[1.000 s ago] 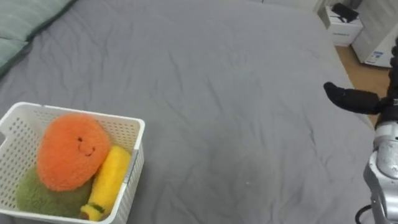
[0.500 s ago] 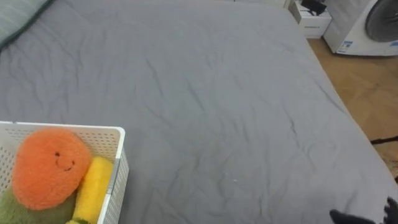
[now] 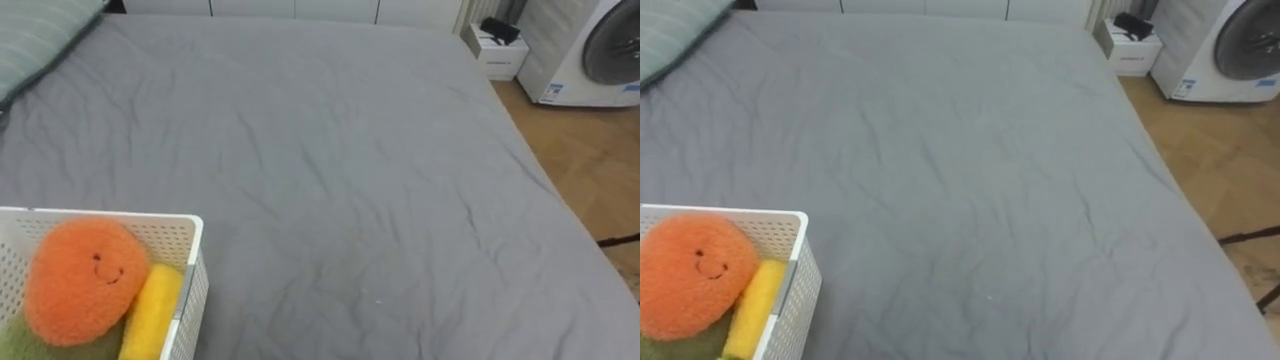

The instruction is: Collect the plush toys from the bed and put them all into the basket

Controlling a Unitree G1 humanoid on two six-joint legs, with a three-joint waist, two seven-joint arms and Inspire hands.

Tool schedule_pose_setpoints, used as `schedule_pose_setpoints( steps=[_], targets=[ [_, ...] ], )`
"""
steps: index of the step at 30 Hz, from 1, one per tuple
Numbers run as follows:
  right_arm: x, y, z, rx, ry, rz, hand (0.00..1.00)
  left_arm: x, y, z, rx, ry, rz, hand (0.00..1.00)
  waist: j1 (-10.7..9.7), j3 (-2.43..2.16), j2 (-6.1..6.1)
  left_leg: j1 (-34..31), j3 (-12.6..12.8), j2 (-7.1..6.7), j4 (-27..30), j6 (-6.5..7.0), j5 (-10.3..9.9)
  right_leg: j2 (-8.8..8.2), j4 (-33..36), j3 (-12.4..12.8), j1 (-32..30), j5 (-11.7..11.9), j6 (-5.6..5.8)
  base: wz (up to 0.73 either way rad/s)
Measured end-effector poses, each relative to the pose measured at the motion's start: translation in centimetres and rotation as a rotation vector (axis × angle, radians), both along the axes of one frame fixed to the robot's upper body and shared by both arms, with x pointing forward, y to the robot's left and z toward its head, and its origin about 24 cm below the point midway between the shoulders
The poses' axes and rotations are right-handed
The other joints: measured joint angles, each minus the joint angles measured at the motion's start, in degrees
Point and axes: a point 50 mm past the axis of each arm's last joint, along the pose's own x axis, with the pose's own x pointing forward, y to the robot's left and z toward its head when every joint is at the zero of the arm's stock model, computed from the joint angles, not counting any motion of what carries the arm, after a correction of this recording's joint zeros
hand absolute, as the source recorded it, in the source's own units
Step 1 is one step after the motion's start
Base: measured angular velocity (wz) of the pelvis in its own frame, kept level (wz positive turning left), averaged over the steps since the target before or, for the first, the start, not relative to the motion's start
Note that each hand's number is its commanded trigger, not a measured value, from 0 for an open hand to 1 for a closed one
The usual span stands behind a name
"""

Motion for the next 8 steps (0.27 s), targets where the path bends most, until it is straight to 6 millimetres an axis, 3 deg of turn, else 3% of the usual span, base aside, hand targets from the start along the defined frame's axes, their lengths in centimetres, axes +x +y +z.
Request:
schedule_pose_setpoints(
  steps=[3,8],
  targets=[
    [0.5,0.5,-0.2,0.025,0.019,0.035,0.00,0.0,-0.7,-0.2,-0.019,0.010,-0.006,0.00,0.0,0.02,0.27,0.4,0.0,0.02,0.2,-0.02,-0.2,0.01,0.0,0.1,0.4,-0.1,0.02,0.00],
    [3.2,0.8,-0.3,0.039,-0.034,0.092,0.00,0.3,-1.3,-0.4,-0.033,0.008,-0.023,0.00,0.5,0.09,1.14,0.2,0.0,0.04,0.4,0.00,-0.2,-0.04,0.0,-0.1,0.1,-0.2,-0.03,0.00]
  ],
)
